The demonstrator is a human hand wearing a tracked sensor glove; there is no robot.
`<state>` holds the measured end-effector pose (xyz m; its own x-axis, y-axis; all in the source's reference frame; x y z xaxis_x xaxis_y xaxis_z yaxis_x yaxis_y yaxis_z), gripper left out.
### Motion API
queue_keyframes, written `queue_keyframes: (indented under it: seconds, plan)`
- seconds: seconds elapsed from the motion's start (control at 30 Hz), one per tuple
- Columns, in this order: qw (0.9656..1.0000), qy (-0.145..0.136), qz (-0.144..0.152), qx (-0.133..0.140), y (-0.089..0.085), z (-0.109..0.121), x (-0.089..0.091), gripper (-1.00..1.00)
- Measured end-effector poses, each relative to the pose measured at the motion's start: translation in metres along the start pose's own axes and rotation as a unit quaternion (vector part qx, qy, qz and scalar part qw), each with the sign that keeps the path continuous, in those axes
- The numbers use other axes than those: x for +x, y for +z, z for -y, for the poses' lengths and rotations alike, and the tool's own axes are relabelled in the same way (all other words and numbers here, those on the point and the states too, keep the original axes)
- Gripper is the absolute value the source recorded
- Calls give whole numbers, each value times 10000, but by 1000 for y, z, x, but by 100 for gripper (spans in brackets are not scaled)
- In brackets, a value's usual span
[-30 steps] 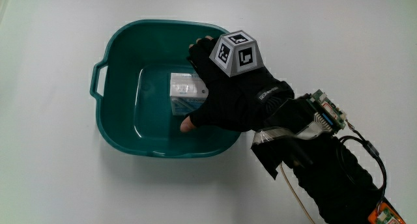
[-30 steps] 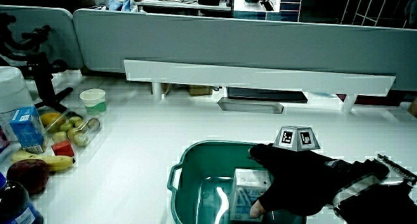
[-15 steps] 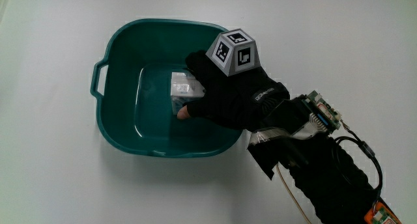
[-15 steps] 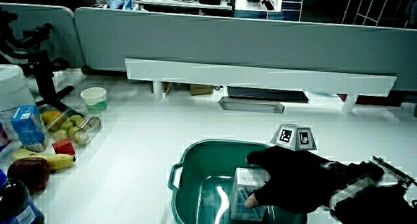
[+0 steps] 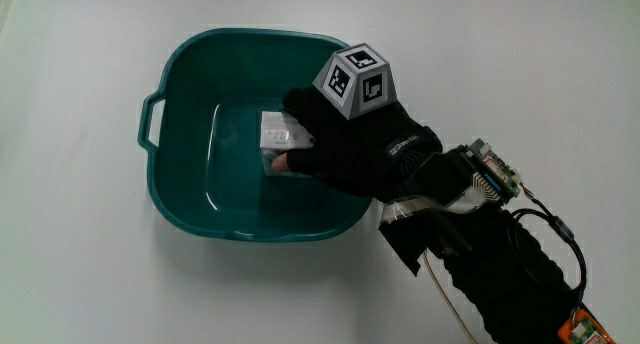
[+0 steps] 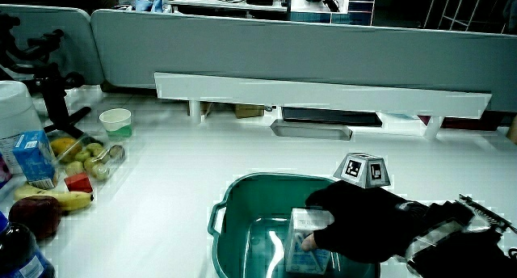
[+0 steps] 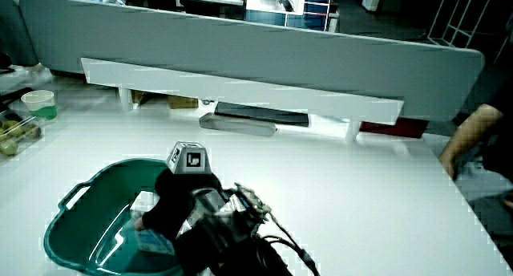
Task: Pick milk from plate
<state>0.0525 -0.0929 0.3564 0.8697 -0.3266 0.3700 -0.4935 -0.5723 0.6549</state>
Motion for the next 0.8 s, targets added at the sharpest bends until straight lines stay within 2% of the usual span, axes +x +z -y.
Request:
queue_keyframes:
  seconds: [0.1,0.13,0.43,0.5,0.73,0.8]
  plan:
    - [9999,-129,93,-12,-7,-9,-1,0]
    - [9999,-80,25,-80,-8,-11,-2,0]
    - [10000,-60,30,-70,-16,-23,-7,0]
    - [9999,-1,-51,-96,-16,-23,-9,0]
    - [10000,43,-27,53,-17,-25,-11,3]
    - [9997,145,-158,70,-17,-25,-12,8]
